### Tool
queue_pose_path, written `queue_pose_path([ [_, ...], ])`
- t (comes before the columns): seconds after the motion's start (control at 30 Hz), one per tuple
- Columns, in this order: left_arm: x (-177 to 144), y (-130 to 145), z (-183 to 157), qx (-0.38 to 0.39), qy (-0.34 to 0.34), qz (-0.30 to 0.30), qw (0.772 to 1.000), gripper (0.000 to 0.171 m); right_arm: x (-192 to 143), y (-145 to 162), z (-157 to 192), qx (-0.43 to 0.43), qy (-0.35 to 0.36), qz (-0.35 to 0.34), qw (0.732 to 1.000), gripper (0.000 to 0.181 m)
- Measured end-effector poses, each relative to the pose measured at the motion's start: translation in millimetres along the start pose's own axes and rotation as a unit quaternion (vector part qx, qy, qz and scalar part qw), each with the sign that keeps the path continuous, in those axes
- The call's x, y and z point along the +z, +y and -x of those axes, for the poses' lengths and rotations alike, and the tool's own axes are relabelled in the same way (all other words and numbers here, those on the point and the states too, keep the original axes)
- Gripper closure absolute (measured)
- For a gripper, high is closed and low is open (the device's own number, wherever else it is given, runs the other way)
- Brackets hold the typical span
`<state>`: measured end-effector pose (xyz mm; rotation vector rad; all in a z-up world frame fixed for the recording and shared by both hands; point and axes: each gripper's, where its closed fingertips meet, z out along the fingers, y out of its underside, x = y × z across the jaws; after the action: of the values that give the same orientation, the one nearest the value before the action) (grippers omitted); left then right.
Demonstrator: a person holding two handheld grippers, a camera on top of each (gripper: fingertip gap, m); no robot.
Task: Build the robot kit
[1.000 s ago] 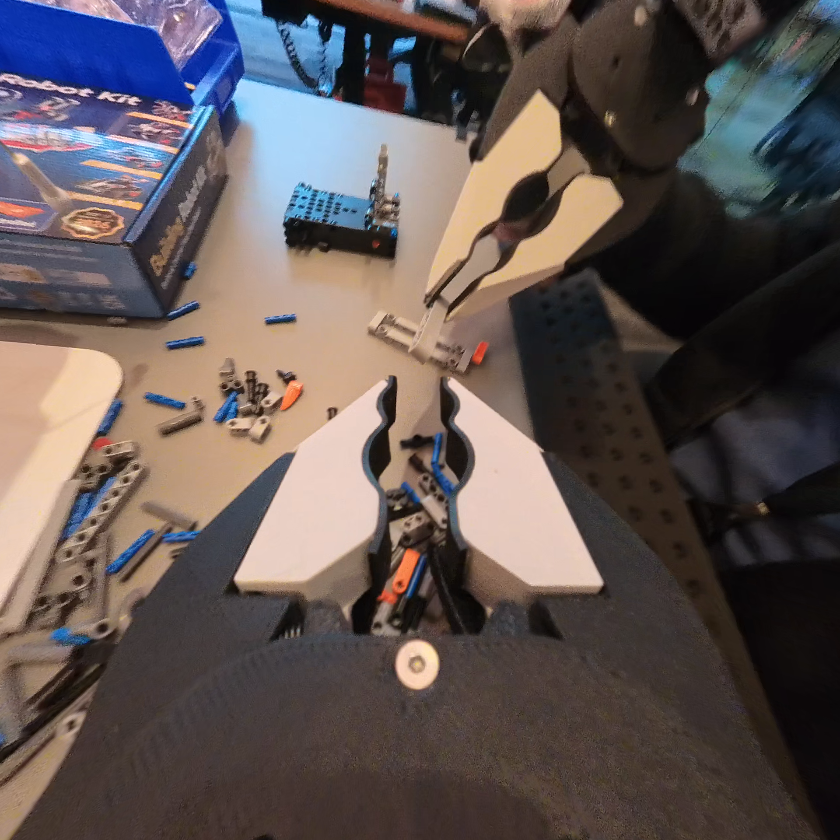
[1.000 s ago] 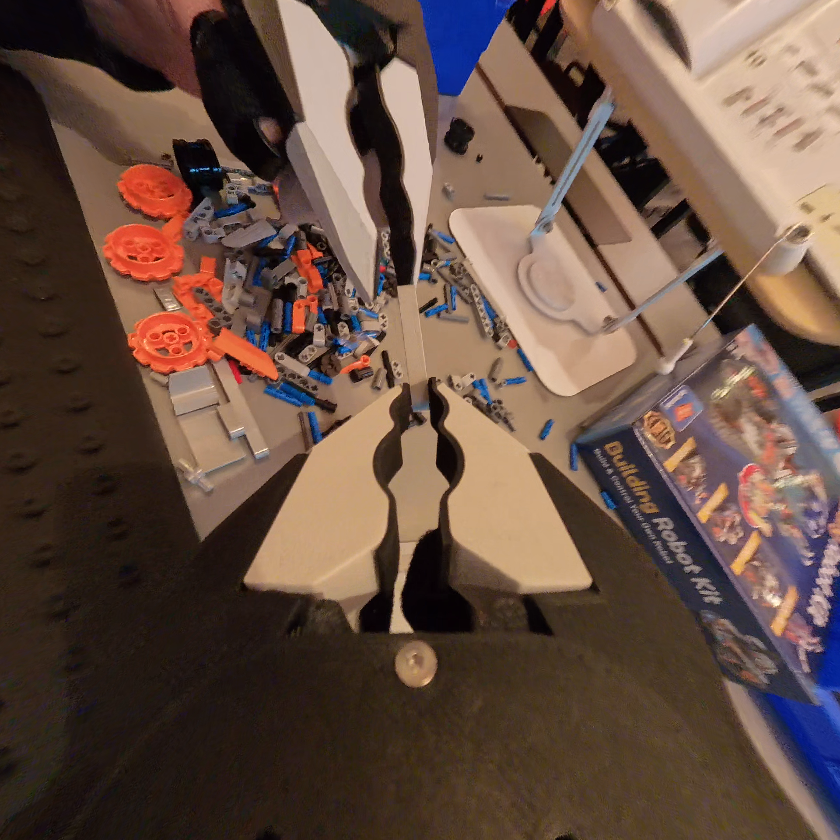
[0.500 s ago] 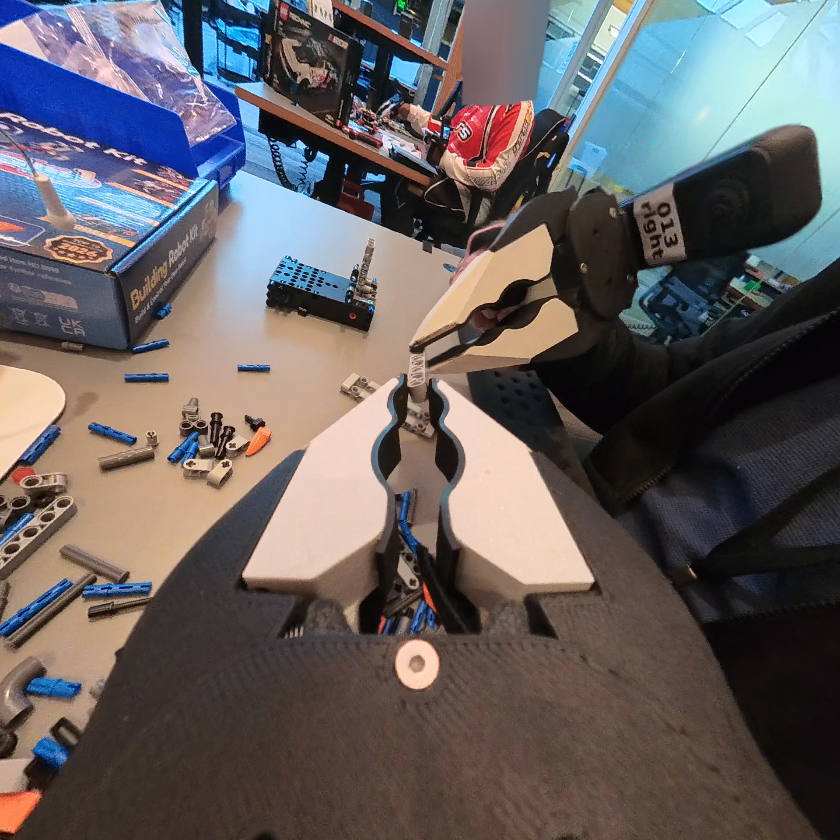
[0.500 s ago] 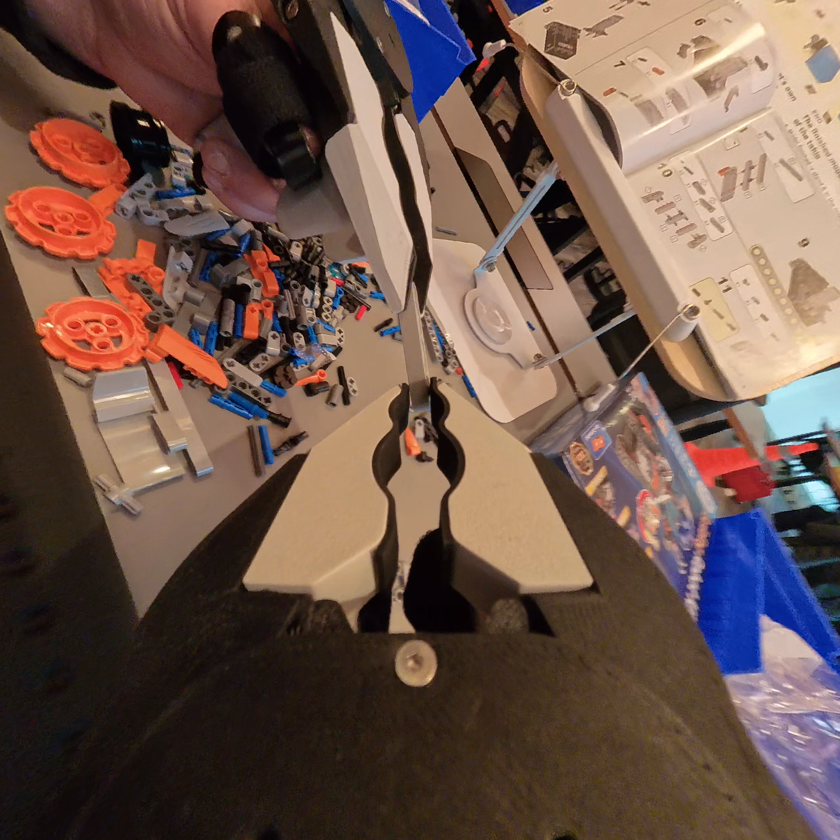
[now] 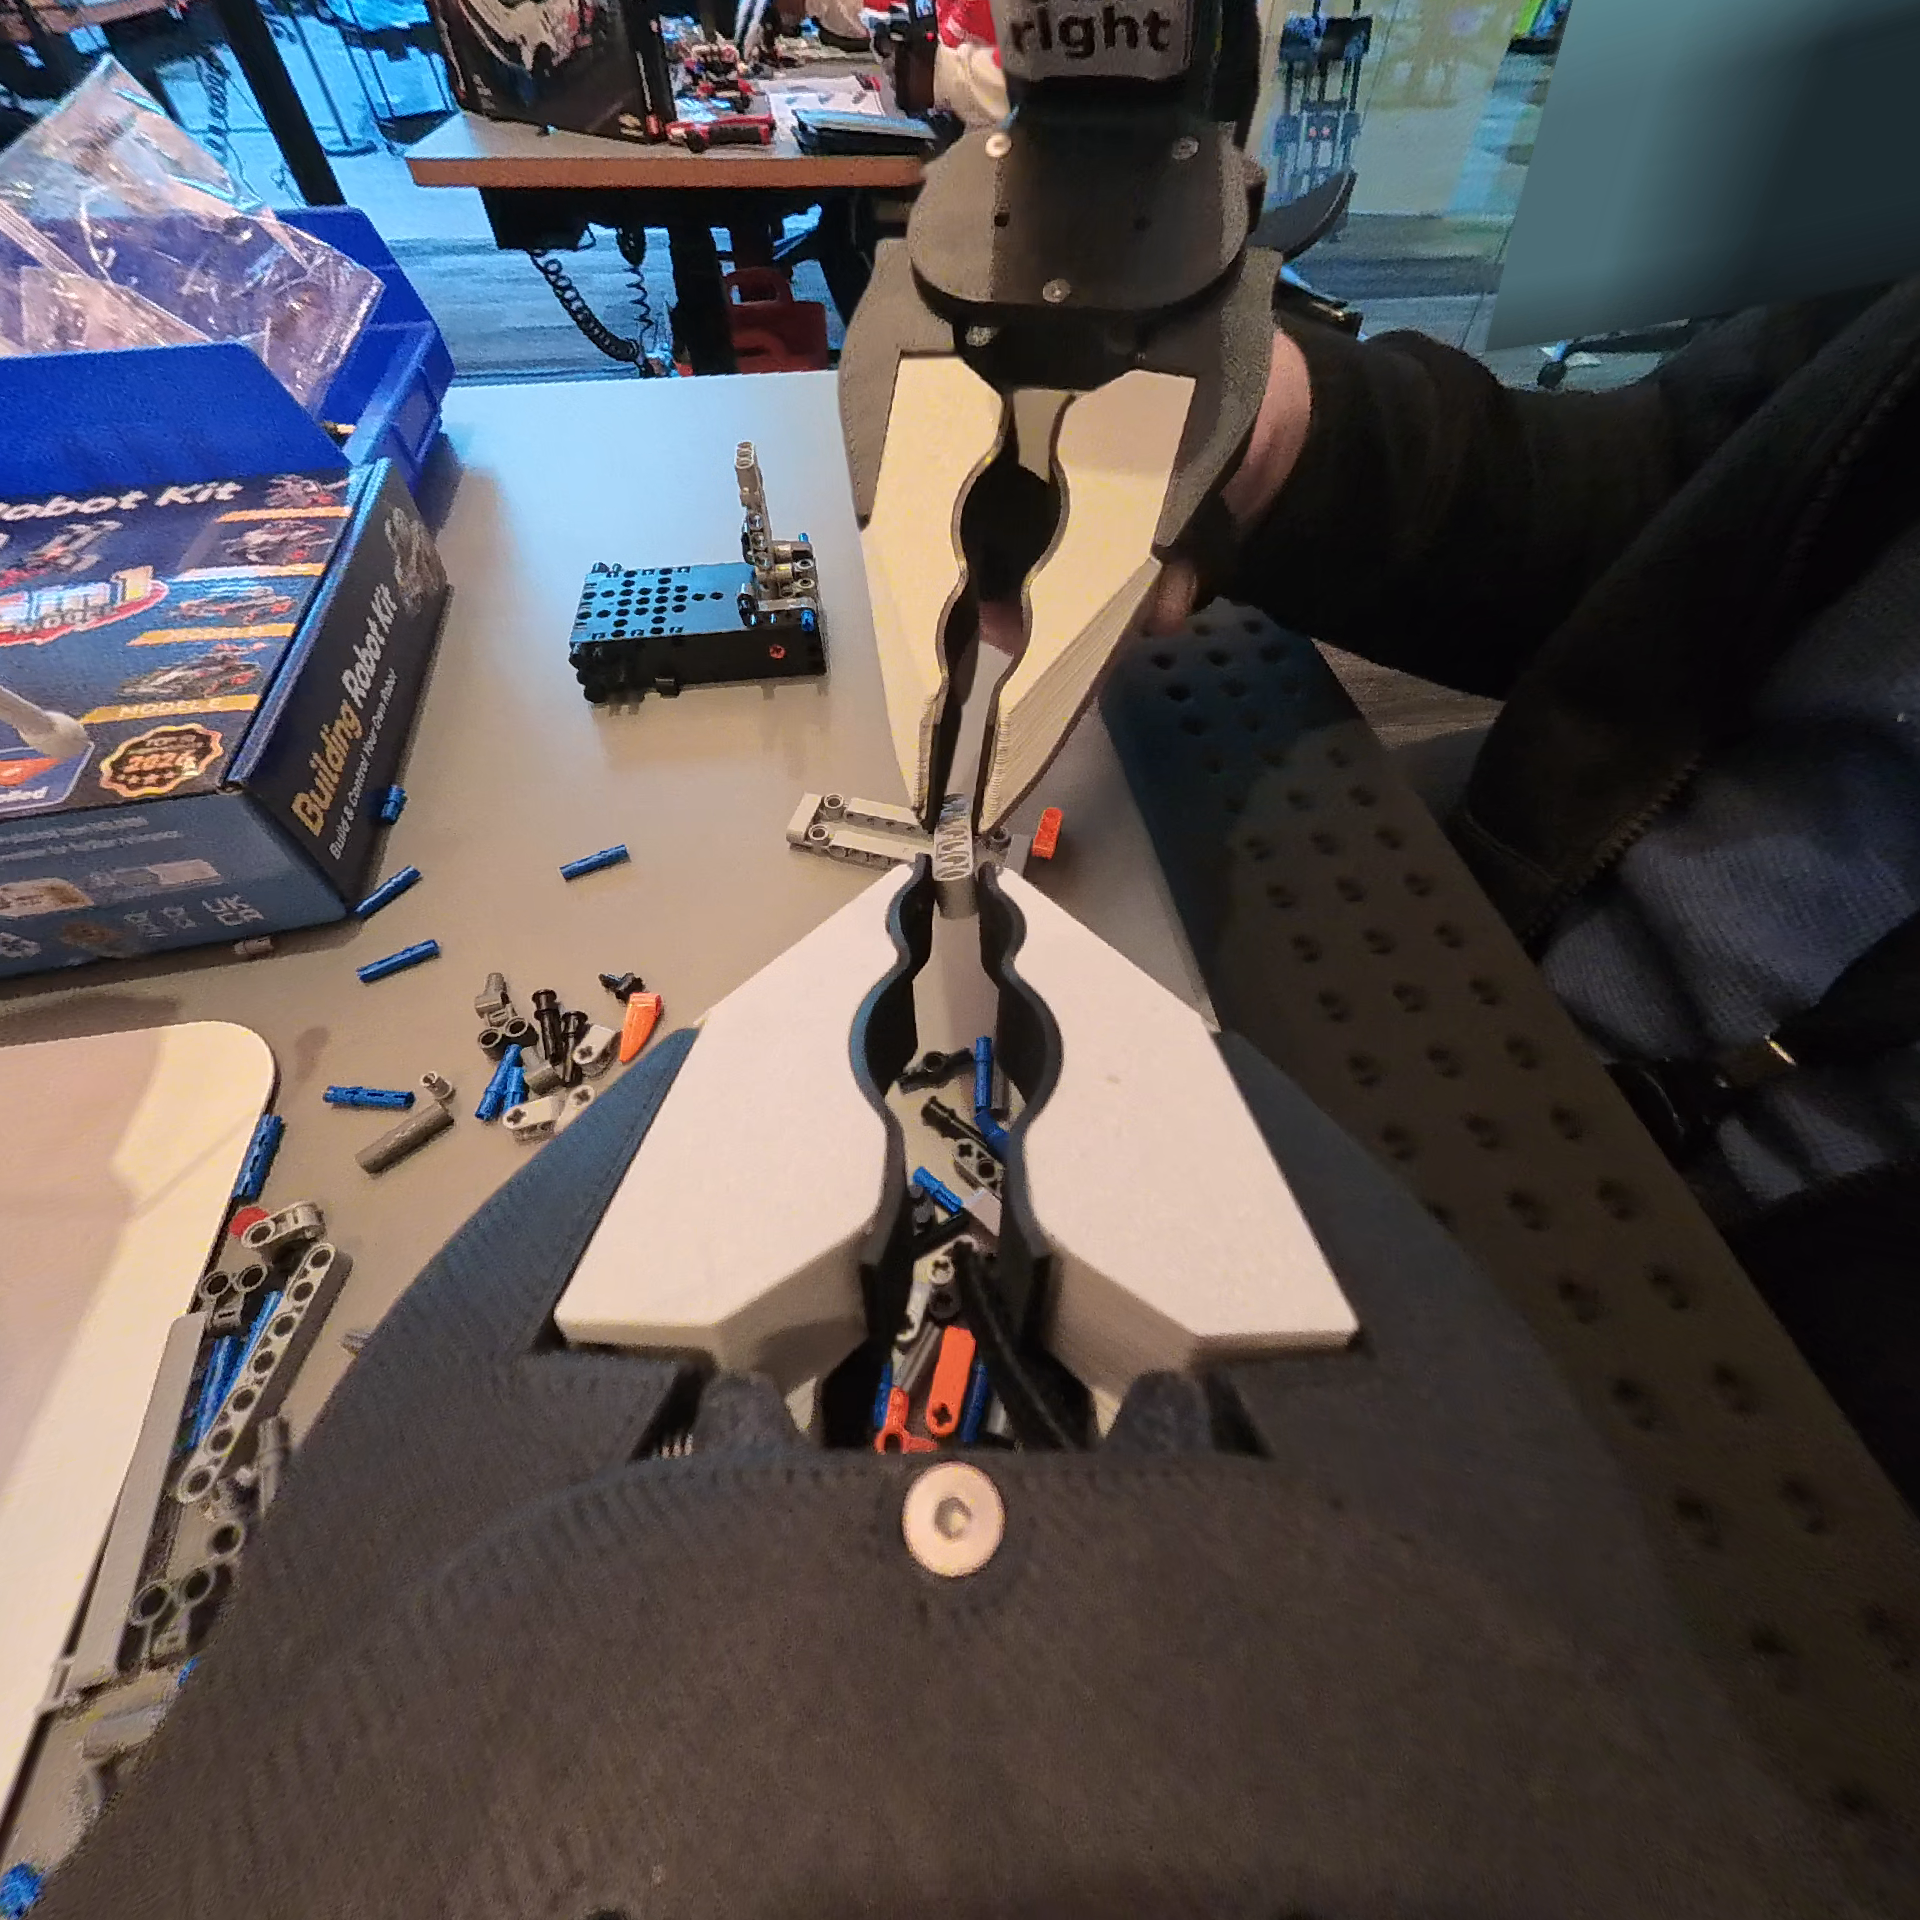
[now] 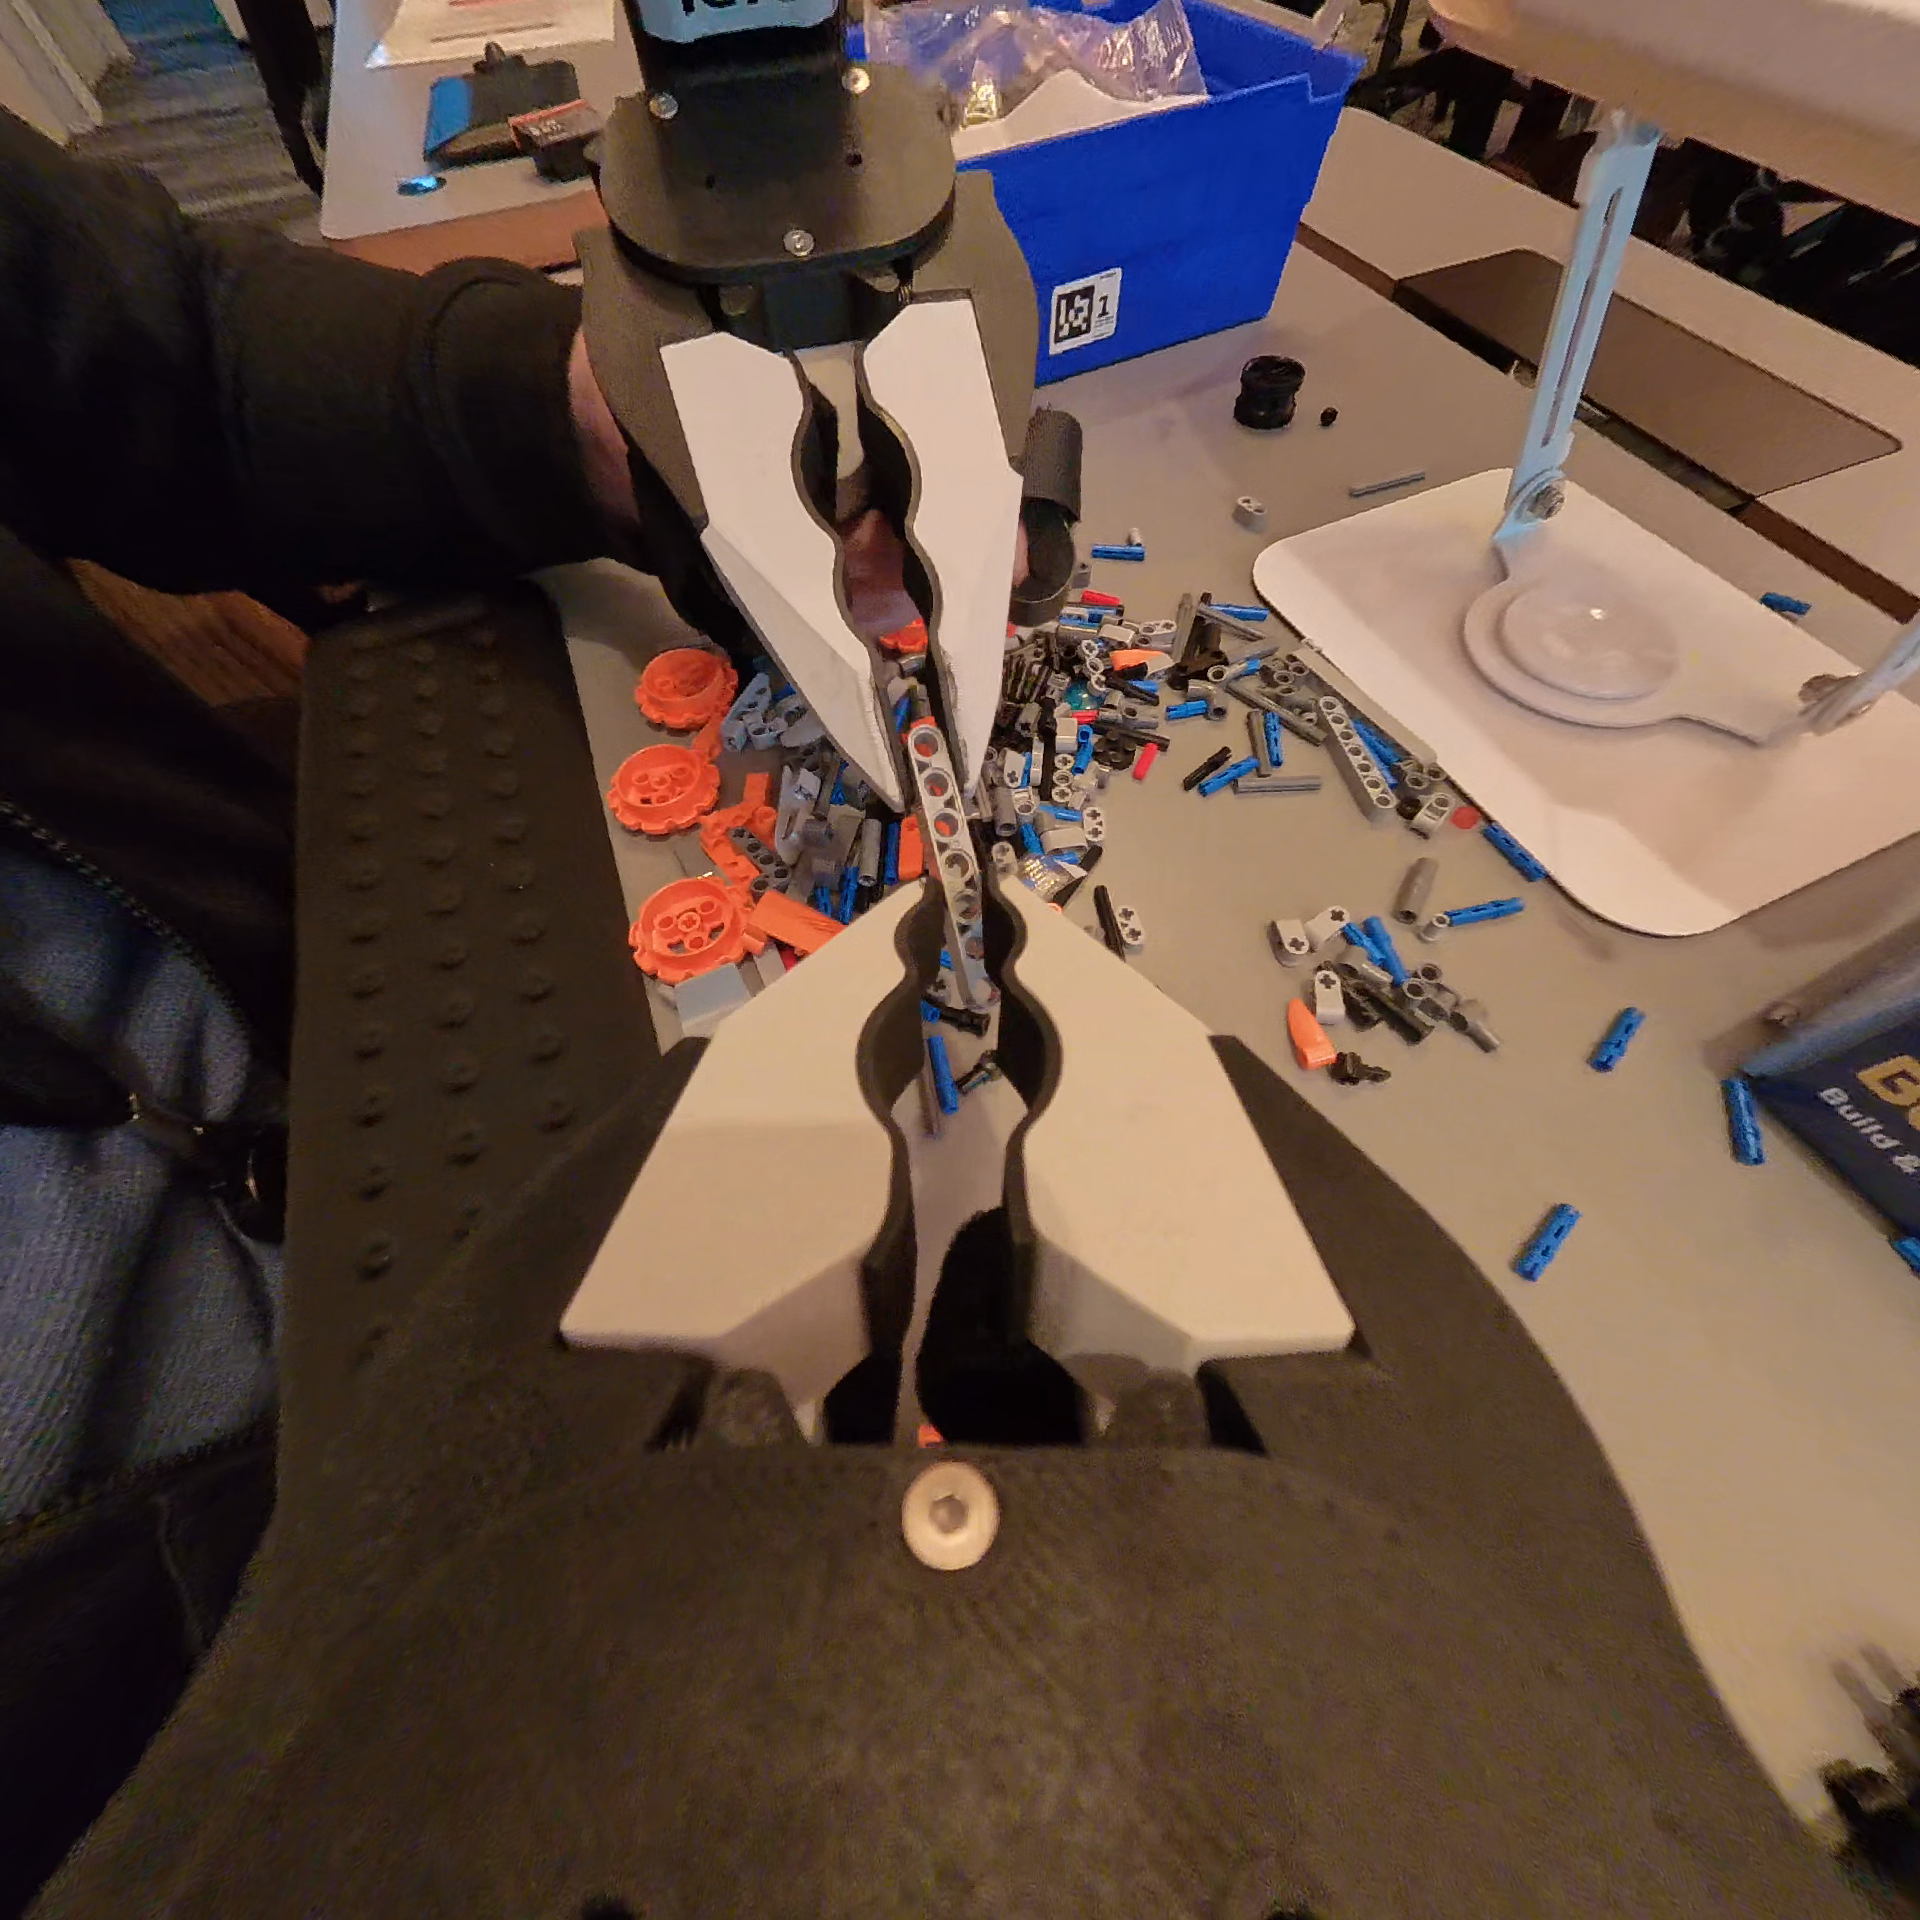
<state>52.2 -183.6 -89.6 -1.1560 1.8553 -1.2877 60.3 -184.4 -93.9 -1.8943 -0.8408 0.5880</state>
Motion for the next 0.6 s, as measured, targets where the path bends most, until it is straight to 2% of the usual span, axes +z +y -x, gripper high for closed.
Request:
queue_pose_path([
  [0.1, 0.1, 0.1, -0.5, -0.001, 0.005, -0.002, 1.000, 0.165, -2.8, -2.0, 0.8, 0.004, -0.005, -0.010, 1.000, 0.176],
  [0.6, 0.4, 10.4, 10.5, -0.005, -0.019, 0.021, 1.000, 0.164, -23.3, 11.6, -13.0, -0.019, 0.064, 0.019, 0.998, 0.176],
])
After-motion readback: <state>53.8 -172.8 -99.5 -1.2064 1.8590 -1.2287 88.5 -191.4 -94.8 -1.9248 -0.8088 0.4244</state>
